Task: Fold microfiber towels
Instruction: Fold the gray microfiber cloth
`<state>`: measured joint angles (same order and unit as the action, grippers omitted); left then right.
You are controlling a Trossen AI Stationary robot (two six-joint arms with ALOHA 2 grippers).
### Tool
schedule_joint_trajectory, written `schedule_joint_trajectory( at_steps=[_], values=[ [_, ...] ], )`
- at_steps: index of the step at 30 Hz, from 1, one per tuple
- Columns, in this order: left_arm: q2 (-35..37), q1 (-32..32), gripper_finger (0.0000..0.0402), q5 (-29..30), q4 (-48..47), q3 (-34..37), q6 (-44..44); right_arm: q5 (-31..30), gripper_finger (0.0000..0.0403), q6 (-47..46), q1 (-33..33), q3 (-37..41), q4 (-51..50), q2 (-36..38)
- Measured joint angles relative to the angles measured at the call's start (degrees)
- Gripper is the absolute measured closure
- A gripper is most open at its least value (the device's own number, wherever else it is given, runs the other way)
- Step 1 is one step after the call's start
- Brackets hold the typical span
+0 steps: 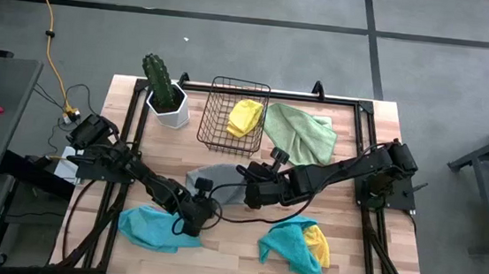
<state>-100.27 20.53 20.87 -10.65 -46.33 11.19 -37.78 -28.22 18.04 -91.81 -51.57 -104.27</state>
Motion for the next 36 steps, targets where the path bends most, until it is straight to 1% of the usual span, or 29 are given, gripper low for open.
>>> schedule_joint_trajectory(
  at_steps=[2, 4, 10, 14, 18, 20, 22, 27, 30, 33, 36],
  values=[
    [0.48, -0.06, 0.0394, 0.75, -1.82, -0.36, 0.63, 0.01, 0.0403, 0.02, -0.01, 0.00, 0.00, 0.00],
    [1.97, 0.11, 0.0399, 2.16, -5.69, -1.08, 2.02, 0.00, 0.0403, 0.06, 0.00, 0.00, 0.00, 0.00],
    [9.38, 2.02, 0.0400, 9.58, -15.03, -4.06, 6.48, 0.00, 0.0403, -0.24, -0.01, 0.00, 0.08, 0.00],
    [18.32, 4.17, 0.0401, 15.12, -17.89, -4.65, 6.72, -0.04, 0.0403, 0.22, 0.00, 0.00, 0.26, 0.00],
    [28.49, 5.59, 0.0401, 22.60, -20.55, -4.67, 6.66, -0.08, 0.0403, 2.37, 0.00, 0.00, 0.47, 0.00],
    [33.40, 5.78, 0.0401, 26.21, -21.25, -4.71, 6.04, -0.13, 0.0403, 3.55, 0.05, -0.16, 0.52, 0.00],
    [38.06, 5.58, 0.0401, 28.40, -21.68, -4.72, 4.41, -0.89, 0.0403, 4.53, 0.50, -1.29, -0.52, 0.10],
    [47.97, 3.93, 0.0401, 29.63, -20.64, -4.74, -0.02, -2.07, 0.0403, 7.29, 2.59, -7.85, -4.09, 1.60],
    [52.06, 2.74, 0.0401, 29.64, -18.82, -4.81, -4.12, -2.62, 0.0403, 7.26, 3.42, -12.71, -9.67, 1.57],
    [53.72, 1.63, 0.0401, 29.65, -18.91, -7.18, -7.79, -4.76, 0.0403, 4.90, 4.11, -16.86, -15.85, 1.60],
    [53.66, 1.09, 0.0402, 30.10, -19.93, -10.16, -12.91, -7.28, 0.0403, 1.67, 4.91, -20.01, -23.77, 1.55]
  ],
)
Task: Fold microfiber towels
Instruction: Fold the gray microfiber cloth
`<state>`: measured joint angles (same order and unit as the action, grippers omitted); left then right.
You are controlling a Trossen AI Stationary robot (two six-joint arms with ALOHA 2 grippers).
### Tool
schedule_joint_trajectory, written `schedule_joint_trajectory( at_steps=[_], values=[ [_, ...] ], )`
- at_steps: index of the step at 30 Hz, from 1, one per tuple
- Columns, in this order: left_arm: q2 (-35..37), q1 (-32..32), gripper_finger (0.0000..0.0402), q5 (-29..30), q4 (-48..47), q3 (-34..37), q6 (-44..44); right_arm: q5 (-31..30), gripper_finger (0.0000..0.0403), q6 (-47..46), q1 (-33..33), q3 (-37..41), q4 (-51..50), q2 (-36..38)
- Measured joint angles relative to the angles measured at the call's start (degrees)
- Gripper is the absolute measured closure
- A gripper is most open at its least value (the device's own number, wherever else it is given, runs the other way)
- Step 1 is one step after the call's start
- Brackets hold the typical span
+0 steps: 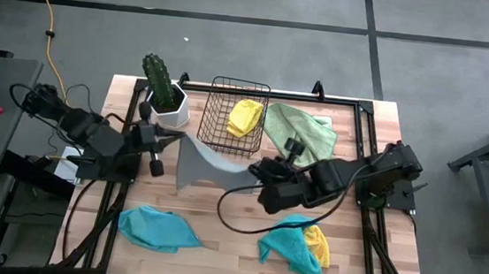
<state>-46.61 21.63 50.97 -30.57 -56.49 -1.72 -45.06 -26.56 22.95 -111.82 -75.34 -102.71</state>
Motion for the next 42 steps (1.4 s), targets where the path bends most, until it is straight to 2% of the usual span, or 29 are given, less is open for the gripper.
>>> schedule_joint_trajectory(
  at_steps=[6, 10, 16, 20, 23, 27, 28, 29, 30, 32, 33, 34, 35, 36, 38, 39, 40, 41, 42],
  values=[
    [-0.05, 0.24, 0.0402, 5.50, -0.84, -2.10, -6.35, 1.98, 0.0403, -12.40, 1.26, -0.64, -13.88, 0.05],
    [-0.24, 1.27, 0.0401, 7.15, -5.96, -1.96, -2.56, 5.08, 0.0403, -14.98, 2.09, 2.21, -13.72, -0.16],
    [-1.32, 2.77, 0.0401, 9.70, -6.59, 1.05, 0.43, 5.44, 0.0403, -14.52, 2.31, 5.76, -11.85, -0.57],
    [-2.13, 3.34, 0.0401, 13.65, -5.28, 1.42, -1.52, 2.17, 0.0403, -16.23, 2.35, 4.73, -13.69, -0.47],
    [-2.19, 3.35, 0.0401, 17.90, -1.72, -0.57, -5.92, -3.84, 0.0403, -16.67, 2.66, 2.19, -14.78, 0.33],
    [-1.85, 3.30, 0.0401, 19.11, 4.28, -3.41, -9.40, -12.00, 0.0403, -13.72, 3.12, -1.02, -14.50, 0.98],
    [-1.79, 3.30, 0.0401, 18.54, 4.72, -3.67, -9.08, -11.26, 0.0403, -13.43, 3.12, -1.72, -14.44, 0.94],
    [-1.73, 3.30, 0.0401, 16.11, 4.57, -3.81, -8.18, -7.39, 0.0403, -12.21, 3.10, -2.24, -13.78, 0.94],
    [-1.67, 3.28, 0.0401, 11.20, 3.35, -3.87, -6.85, -0.67, 0.0403, -10.31, 2.88, -2.42, -12.67, 1.04],
    [-1.29, 3.28, 0.0401, -2.56, -0.88, -3.85, -2.10, 13.35, 0.0403, -5.49, 2.44, -2.14, -9.94, 0.86],
    [-1.42, 3.30, 0.0401, -9.15, -2.67, -3.99, 1.06, 17.76, 0.0403, -3.01, 2.50, -1.74, -8.11, 0.69],
    [-1.69, 3.33, 0.0401, -13.35, -4.50, -4.52, 3.43, 19.86, 0.0403, -1.33, 2.81, -1.63, -7.05, 0.59],
    [-2.01, 3.39, 0.0401, -14.65, -5.25, -5.14, 4.89, 18.16, 0.0403, -2.21, 3.03, -1.63, -6.66, 0.59],
    [-2.25, 3.39, 0.0401, -12.20, -5.13, -5.64, 5.52, 13.39, 0.0403, -6.11, 3.31, -1.95, -7.41, 0.61],
    [-2.31, 3.50, 0.0401, -1.36, -5.17, -6.04, 5.17, 4.90, 0.0403, -13.70, 3.00, -2.94, -12.70, 0.82],
    [-2.28, 3.78, 0.0401, 2.66, -5.24, -6.09, 5.27, 3.50, 0.0403, -14.92, 2.79, -2.99, -14.72, 1.04],
    [-2.18, 4.14, 0.0401, 2.73, -5.19, -6.14, 6.28, 4.63, 0.0403, -14.72, 2.58, -3.02, -15.07, 1.11],
    [-1.81, 4.35, 0.0401, -1.64, -5.19, -6.16, 7.39, 8.16, 0.0403, -12.92, 2.56, -3.07, -14.41, 1.09],
    [-1.43, 4.37, 0.0401, -9.39, -5.17, -6.14, 7.54, 12.52, 0.0403, -10.56, 2.71, -3.07, -13.06, 0.97]
  ],
)
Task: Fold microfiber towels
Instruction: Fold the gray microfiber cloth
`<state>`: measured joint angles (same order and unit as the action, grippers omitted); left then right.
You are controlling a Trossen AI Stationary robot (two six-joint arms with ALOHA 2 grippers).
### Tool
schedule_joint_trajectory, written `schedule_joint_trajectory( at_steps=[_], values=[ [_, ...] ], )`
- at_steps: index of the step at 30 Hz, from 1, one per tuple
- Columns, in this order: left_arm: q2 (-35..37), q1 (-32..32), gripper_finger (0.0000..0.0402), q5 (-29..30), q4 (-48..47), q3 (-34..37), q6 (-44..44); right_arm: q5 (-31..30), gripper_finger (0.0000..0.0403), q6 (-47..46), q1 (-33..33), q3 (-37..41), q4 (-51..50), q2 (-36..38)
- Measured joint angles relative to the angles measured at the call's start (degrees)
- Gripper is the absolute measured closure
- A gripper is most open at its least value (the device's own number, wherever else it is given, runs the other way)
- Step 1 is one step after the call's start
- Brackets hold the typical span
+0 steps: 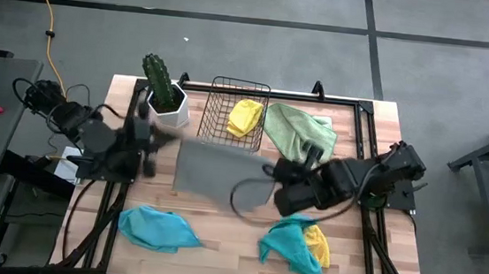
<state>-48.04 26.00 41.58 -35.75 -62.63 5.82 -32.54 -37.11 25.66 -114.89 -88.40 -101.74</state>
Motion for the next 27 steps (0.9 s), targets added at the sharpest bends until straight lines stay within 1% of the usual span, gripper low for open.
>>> schedule_joint_trajectory(
  at_steps=[1, 2, 3, 4, 5, 6, 7, 8, 10, 11, 12, 13, 15, 16, 17, 18, 19, 20, 21, 22, 24, 25, 27],
  values=[
    [0.02, -0.27, 0.0401, -7.25, 0.48, 0.00, -0.04, 2.90, 0.0403, 2.69, 0.33, 0.04, 1.99, -0.19],
    [-0.28, -0.43, 0.0401, -11.39, 1.61, 0.00, -0.02, 3.72, 0.0403, 4.42, 0.63, 0.07, 4.08, -0.25],
    [-0.69, -0.68, 0.0401, -10.96, 2.41, 0.01, -0.06, 1.44, 0.0403, 3.91, 0.73, 0.02, 5.18, -0.25],
    [-0.98, -0.74, 0.0401, -6.36, 2.70, 0.02, -0.04, -3.54, 0.0403, 1.34, 0.49, -0.47, 4.45, -0.25],
    [-1.03, -0.70, 0.0401, 0.35, 2.71, 0.02, -0.17, -8.44, 0.0403, -1.65, -0.07, -0.98, 2.95, -0.18],
    [-0.91, -0.53, 0.0401, 6.95, 2.46, 0.02, -0.11, -11.42, 0.0403, -3.31, -0.57, -1.27, 1.77, 0.00],
    [-0.72, -0.40, 0.0401, 11.14, 2.39, 0.02, 0.63, -11.85, 0.0403, -3.30, -1.06, -1.32, 1.25, 0.15],
    [-0.59, -0.14, 0.0401, 9.93, 2.40, 0.00, 1.44, -9.14, 0.0403, -1.72, -1.42, -1.33, 1.69, 0.18],
    [-0.67, -0.25, 0.0401, -1.57, 3.47, -0.02, 0.39, 1.16, 0.0403, 4.26, -1.34, -1.31, 5.24, -0.11],
    [-0.91, -0.33, 0.0401, -4.45, 3.84, 0.01, -0.59, 3.14, 0.0403, 6.73, -1.15, -1.27, 7.16, -0.28],
    [-1.40, -0.45, 0.0401, -2.87, 3.86, 0.11, -1.49, 2.29, 0.0403, 7.20, -0.97, -1.25, 8.70, -0.30],
    [-1.80, -0.52, 0.0401, 3.05, 3.80, 0.13, -2.46, -2.10, 0.0403, 5.03, -1.06, -1.26, 9.20, -0.21],
    [-1.50, -0.79, 0.0401, 18.54, 3.44, 0.11, -3.46, -13.22, 0.0403, -0.34, -1.86, -1.57, 6.12, 0.14],
    [-1.36, -0.85, 0.0401, 22.70, 3.28, 0.08, -3.07, -16.00, 0.0403, -1.02, -2.39, -1.64, 4.68, 0.28],
    [-1.21, -0.87, 0.0401, 21.61, 3.34, -0.07, -2.66, -15.98, 0.0403, -0.58, -2.85, -1.64, 4.34, 0.36],
    [-1.12, -0.94, 0.0401, 16.08, 3.39, -0.11, -2.61, -12.04, 0.0403, 1.17, -3.09, -1.64, 4.96, 0.38],
    [-1.24, -1.00, 0.0401, 8.05, 3.31, -0.09, -3.15, -5.68, 0.0403, 3.74, -3.09, -1.64, 5.94, 0.32],
    [-1.46, -1.09, 0.0401, 1.69, 3.17, -0.03, -3.61, -0.09, 0.0403, 6.32, -3.10, -1.58, 7.19, 0.13],
    [-1.98, -1.17, 0.0401, -0.56, 3.01, 0.11, -3.57, 2.52, 0.0403, 7.82, -2.99, -1.53, 8.68, -0.08],
    [-2.40, -1.21, 0.0402, 1.10, 2.57, 0.18, -3.31, 2.21, 0.0403, 8.04, -2.92, -1.53, 9.93, -0.20],
    [-2.73, -1.38, 0.0401, 10.66, 1.91, 0.07, -3.04, -3.74, 0.0403, 5.47, -3.30, -1.55, 9.07, -0.17],
    [-2.65, -1.39, 0.0401, 14.51, 0.77, 0.07, -3.01, -5.30, 0.0403, 4.94, -3.73, -1.55, 7.39, -0.14],
    [-2.63, -1.33, 0.0401, 15.55, -0.48, 0.04, -2.96, -5.85, 0.0403, 3.82, -4.52, -1.55, 3.43, -0.14]
  ],
)
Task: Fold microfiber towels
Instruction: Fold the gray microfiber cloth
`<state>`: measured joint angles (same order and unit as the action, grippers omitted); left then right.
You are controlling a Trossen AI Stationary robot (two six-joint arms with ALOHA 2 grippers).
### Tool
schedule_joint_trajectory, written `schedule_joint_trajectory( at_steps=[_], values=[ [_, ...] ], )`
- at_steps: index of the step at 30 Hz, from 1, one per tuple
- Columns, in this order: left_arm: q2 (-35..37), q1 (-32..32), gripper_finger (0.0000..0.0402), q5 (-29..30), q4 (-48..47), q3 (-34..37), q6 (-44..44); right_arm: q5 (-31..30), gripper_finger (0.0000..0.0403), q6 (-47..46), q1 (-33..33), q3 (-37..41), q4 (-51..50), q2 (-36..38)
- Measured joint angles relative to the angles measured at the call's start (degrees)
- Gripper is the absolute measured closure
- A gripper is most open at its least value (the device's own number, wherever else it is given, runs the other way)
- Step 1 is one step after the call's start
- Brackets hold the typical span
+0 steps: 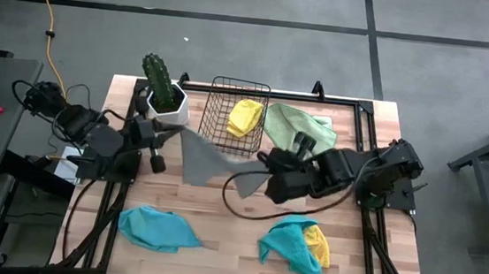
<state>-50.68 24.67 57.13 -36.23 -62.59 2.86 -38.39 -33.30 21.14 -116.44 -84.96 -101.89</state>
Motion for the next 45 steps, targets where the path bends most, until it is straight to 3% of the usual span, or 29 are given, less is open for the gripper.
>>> schedule_joint_trajectory(
  at_steps=[3, 13, 22, 27, 35, 45],
  values=[
    [-0.17, -0.40, 0.0401, -1.28, -1.75, 0.00, 0.95, 0.64, 0.0403, -4.10, -0.54, 0.00, -5.47, 0.00],
    [-0.85, -2.41, 0.0401, -0.98, -4.33, 2.68, 4.04, 1.88, 0.0403, 0.19, -2.75, 0.24, -5.00, 3.55],
    [2.56, -3.67, 0.0401, 6.59, -4.48, 9.29, 3.66, 0.24, 0.0403, 0.28, -3.16, 0.24, -4.62, 7.34],
    [6.77, -3.63, 0.0401, 6.65, -4.46, 9.68, 1.87, -0.84, 0.0403, -0.46, -3.15, 0.50, -4.28, 7.37],
    [10.08, -3.63, 0.0402, 4.18, -4.20, 10.53, -0.04, -0.55, 0.0403, -2.80, -3.13, 6.62, -3.55, 7.30],
    [10.10, -3.63, 0.0401, 7.11, -1.92, 19.52, -1.71, -0.60, 0.0403, -2.20, -3.10, 14.29, 0.37, 7.32]
  ],
)
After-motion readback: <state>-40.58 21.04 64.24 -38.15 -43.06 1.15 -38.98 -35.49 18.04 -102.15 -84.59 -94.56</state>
